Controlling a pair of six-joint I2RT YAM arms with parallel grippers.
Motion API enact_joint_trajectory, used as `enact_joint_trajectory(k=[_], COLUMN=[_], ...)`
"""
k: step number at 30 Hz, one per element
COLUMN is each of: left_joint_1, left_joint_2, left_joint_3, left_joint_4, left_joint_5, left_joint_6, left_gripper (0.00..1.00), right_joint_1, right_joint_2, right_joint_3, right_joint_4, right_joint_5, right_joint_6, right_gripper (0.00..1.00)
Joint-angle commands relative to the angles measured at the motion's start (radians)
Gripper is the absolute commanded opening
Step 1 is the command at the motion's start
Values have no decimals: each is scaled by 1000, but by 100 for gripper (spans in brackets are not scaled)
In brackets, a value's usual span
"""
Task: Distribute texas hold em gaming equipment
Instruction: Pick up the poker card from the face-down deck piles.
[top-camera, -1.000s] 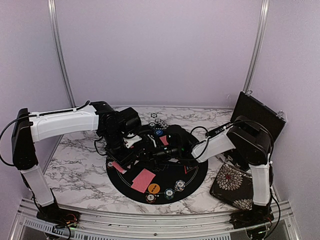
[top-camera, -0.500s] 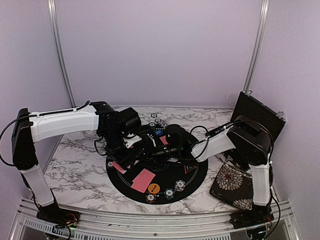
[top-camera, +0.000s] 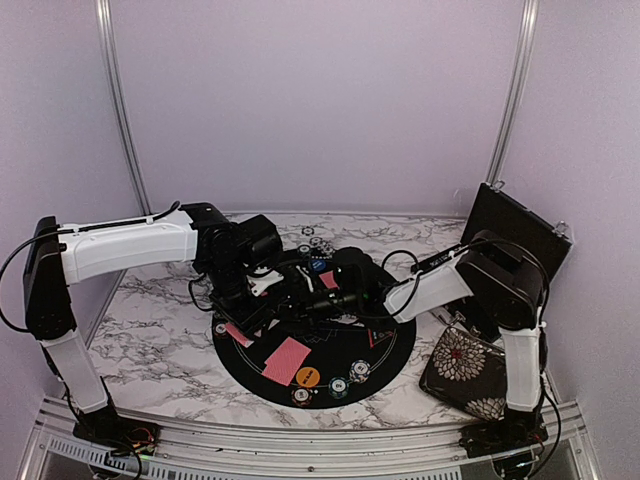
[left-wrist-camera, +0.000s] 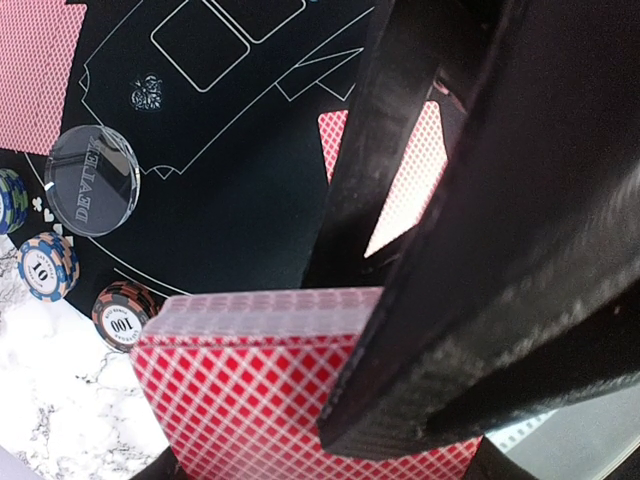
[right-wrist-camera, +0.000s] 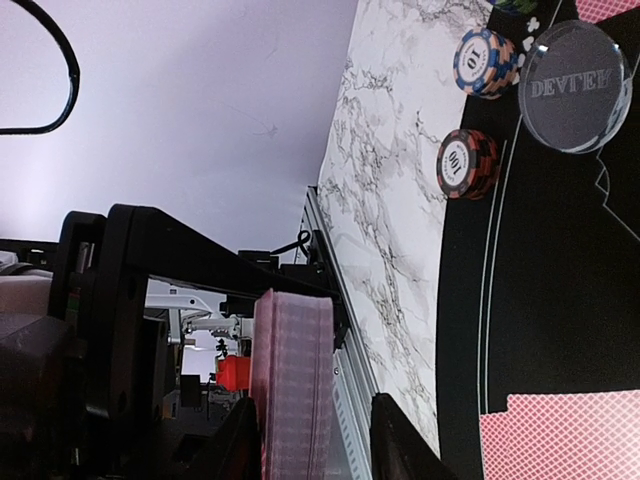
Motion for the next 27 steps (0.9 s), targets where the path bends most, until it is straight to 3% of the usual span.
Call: enact_joint_trajectory(k=[1, 27], left_joint_1=[-4, 3], left_joint_2=[-22, -27], left_joint_3=[4, -11], left_joint_4=[2, 12], left_joint_5=[7, 6], left_joint_6=[13, 14], left_gripper=[44, 44], right_joint_1=[-14, -38], right_joint_2=[-29, -57], right_joint_3=[-18, -31], right_joint_4=[-50, -47], right_joint_5=[30, 31], right_joint_6=[-20, -23], right_gripper=[36, 35])
